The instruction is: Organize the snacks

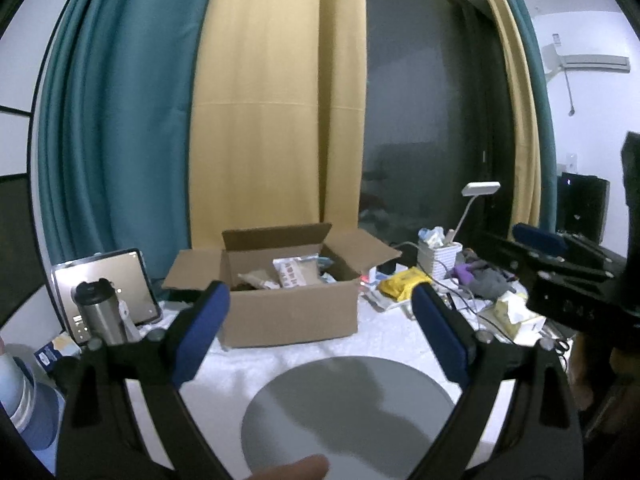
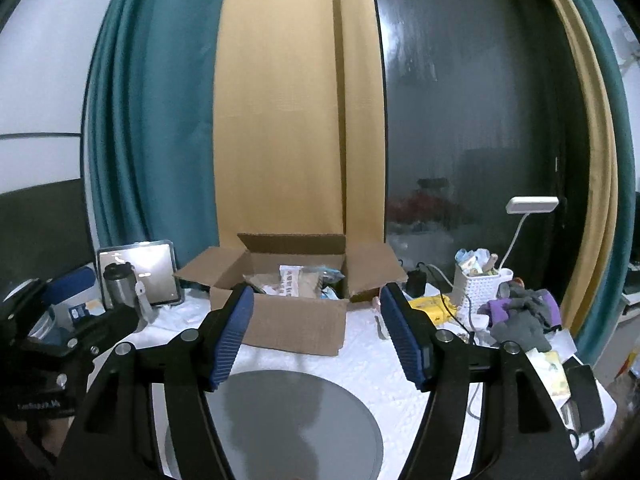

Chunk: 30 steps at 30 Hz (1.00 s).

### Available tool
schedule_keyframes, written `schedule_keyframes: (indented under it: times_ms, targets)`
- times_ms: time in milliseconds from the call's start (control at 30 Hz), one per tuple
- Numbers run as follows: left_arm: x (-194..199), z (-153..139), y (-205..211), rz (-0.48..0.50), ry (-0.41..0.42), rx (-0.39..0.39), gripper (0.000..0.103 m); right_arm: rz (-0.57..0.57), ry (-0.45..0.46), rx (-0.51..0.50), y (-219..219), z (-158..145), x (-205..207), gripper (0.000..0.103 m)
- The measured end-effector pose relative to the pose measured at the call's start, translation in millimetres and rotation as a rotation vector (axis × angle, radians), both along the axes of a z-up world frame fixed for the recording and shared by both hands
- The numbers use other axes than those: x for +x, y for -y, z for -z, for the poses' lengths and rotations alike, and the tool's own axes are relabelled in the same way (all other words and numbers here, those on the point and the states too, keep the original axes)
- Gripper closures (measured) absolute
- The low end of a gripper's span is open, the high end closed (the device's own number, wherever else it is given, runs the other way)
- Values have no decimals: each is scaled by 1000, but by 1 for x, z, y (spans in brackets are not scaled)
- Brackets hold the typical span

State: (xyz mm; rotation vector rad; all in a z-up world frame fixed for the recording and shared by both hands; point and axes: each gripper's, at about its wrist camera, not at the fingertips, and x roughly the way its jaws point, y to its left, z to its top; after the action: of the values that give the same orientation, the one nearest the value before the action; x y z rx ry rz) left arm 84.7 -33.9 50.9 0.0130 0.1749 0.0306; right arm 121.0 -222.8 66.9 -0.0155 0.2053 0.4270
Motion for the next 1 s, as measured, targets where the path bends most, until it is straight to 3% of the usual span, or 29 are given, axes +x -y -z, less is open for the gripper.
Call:
schedule_keyframes:
  times_ms: [300, 1000]
  targets:
    - [-10, -5, 1, 7, 32, -23, 10, 20, 8, 17, 11, -3, -8, 31]
    - [-3, 1, -7, -4, 12, -42, 10, 22, -40, -1, 7, 9, 6, 31]
